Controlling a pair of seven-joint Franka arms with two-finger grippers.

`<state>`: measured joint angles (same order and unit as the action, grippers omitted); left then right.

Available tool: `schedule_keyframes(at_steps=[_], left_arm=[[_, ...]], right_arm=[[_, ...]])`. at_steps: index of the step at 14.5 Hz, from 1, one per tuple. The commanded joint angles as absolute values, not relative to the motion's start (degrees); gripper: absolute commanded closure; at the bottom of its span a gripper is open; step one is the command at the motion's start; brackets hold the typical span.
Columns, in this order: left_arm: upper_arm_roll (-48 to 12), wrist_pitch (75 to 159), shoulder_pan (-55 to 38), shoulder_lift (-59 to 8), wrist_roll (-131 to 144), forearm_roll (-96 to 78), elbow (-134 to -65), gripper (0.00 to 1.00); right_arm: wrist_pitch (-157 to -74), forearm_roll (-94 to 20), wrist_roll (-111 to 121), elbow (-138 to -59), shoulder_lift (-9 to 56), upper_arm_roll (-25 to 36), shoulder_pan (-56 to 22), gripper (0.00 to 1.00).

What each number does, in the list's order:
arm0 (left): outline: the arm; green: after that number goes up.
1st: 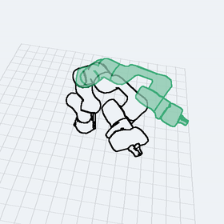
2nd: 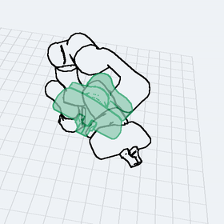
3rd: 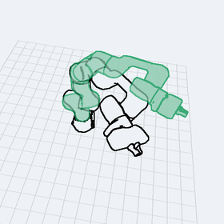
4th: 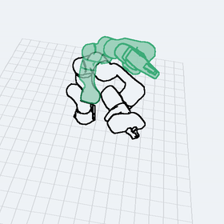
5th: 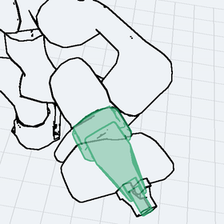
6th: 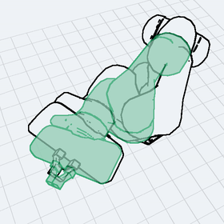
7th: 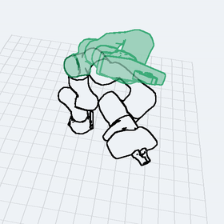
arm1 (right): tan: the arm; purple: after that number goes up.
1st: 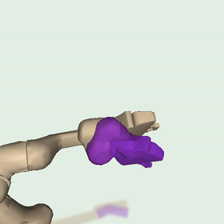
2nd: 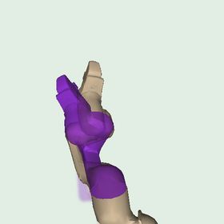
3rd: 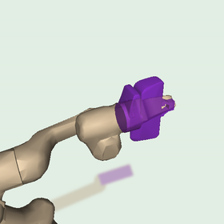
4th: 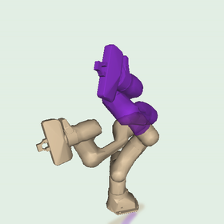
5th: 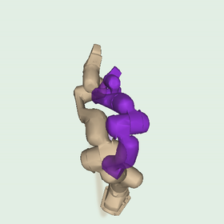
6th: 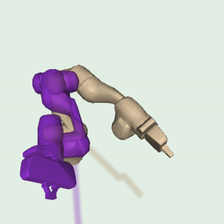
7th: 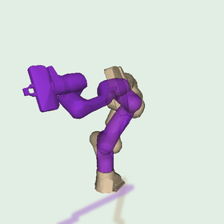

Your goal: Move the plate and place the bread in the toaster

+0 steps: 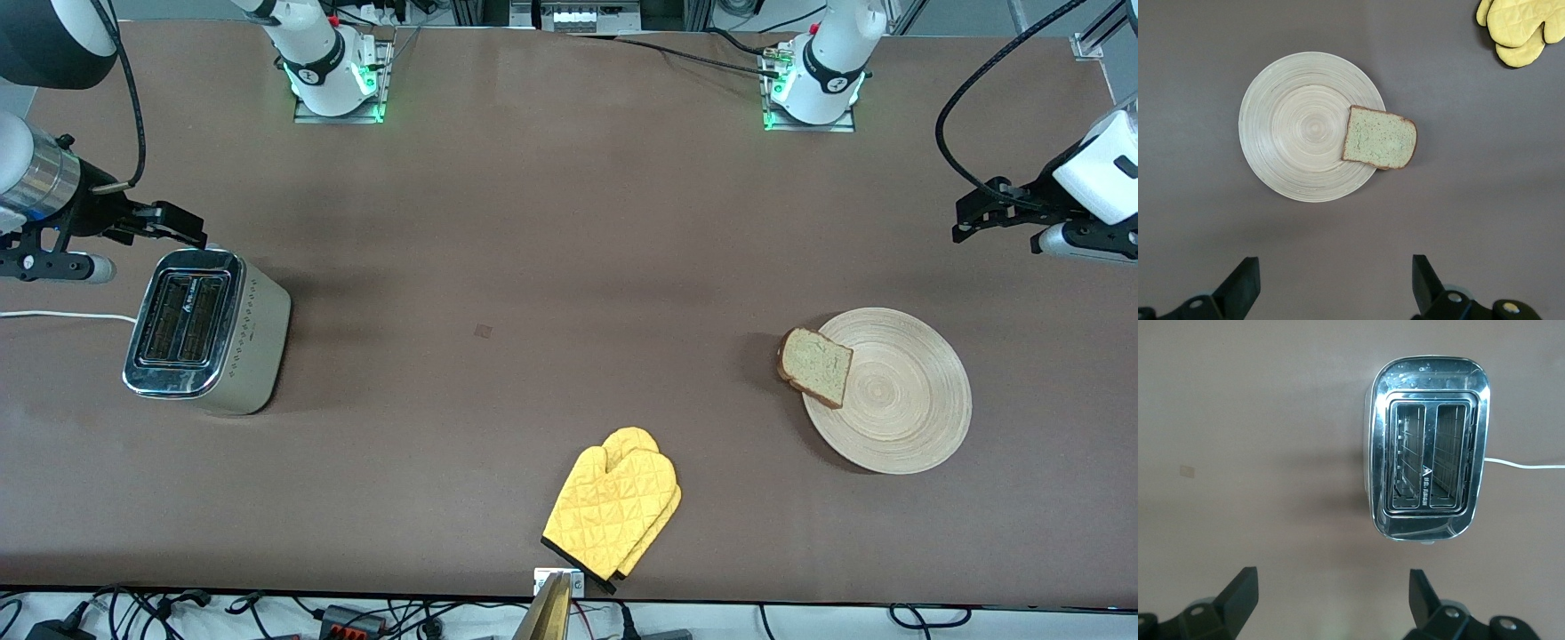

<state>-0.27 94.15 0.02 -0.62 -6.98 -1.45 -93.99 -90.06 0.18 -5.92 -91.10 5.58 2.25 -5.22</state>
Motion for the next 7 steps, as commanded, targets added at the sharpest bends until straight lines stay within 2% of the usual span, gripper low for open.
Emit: schedule_keyframes(at_steps=[1, 7], left_arm=[[-0.26, 91.94, -0.09, -1.58, -6.24, -1.76, -91.85, 0.0], [-0.26, 91.49, 0.26, -1.58, -5.27, -1.76, -91.85, 0.0]], right_arm=[[-89.3, -0.53, -6.68, -90.09, 5.63, 2.55, -5.97, 0.0], [-89.3, -0.35, -6.5, -89.91, 5.62, 2.64, -6.94, 0.0]])
